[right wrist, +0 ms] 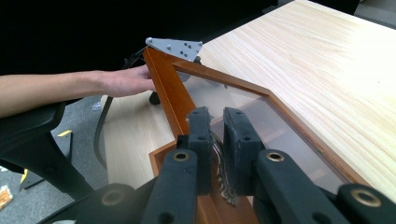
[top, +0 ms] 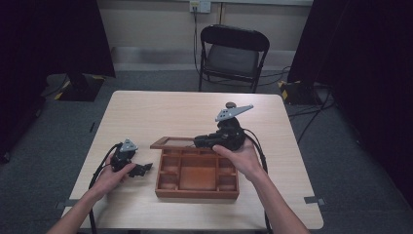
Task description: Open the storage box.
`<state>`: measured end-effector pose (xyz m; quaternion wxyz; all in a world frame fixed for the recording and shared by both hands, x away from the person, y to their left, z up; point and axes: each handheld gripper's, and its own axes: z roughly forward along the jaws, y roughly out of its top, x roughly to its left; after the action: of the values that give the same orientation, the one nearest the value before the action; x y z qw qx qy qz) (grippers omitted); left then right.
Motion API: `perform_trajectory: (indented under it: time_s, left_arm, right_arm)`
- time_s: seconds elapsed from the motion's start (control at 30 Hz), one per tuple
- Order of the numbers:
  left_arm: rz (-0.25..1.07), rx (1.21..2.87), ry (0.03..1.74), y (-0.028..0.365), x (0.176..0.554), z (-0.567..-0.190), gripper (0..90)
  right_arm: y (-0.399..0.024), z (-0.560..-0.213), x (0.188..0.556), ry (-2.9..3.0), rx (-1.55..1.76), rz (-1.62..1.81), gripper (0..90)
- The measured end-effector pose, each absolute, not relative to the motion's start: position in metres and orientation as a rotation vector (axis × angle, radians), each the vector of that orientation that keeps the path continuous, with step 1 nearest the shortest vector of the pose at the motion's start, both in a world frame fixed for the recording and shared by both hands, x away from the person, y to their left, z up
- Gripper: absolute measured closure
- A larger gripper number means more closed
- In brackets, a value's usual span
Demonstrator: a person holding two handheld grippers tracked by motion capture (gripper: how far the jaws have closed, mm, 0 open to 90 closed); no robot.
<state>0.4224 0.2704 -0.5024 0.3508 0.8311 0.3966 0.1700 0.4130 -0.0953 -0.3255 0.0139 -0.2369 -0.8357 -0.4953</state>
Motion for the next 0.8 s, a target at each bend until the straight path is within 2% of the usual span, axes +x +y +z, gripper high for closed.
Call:
perform_trajectory:
  time_s: [0.8]
  left_arm:
    - [0.441,2.152,1.027,0.270,0.422,-0.502,3.3]
  right_arm:
    - [-0.095,-0.316,0.426,-2.592,-0.744,-1.505,82.4]
